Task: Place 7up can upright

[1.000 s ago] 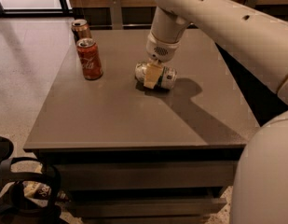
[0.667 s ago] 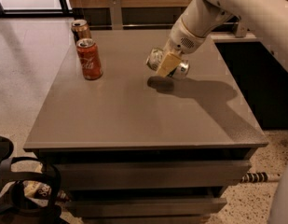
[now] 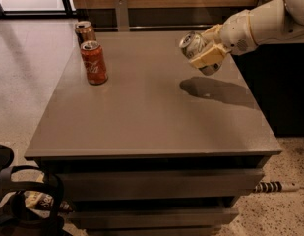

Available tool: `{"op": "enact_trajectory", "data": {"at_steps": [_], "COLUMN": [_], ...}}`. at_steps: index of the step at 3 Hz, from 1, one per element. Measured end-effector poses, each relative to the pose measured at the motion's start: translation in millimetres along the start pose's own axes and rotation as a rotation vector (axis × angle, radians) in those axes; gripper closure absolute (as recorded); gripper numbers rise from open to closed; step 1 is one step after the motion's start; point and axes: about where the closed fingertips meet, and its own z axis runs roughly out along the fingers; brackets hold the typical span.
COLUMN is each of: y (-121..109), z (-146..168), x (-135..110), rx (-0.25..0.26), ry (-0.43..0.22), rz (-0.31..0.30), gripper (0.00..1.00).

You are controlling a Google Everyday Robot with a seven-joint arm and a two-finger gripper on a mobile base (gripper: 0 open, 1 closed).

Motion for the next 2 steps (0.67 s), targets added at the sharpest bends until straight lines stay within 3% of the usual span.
{"op": "enact_trajectory", "data": {"at_steps": [1,2], "y": [-12,-10], "z": [-12,-12], "x": [-1,-15], "rx": [0.042,0.044], "ry": [-0.199,-0.354], "rz": [-0.030,-0.047], "gripper": [1.00,1.00]}}
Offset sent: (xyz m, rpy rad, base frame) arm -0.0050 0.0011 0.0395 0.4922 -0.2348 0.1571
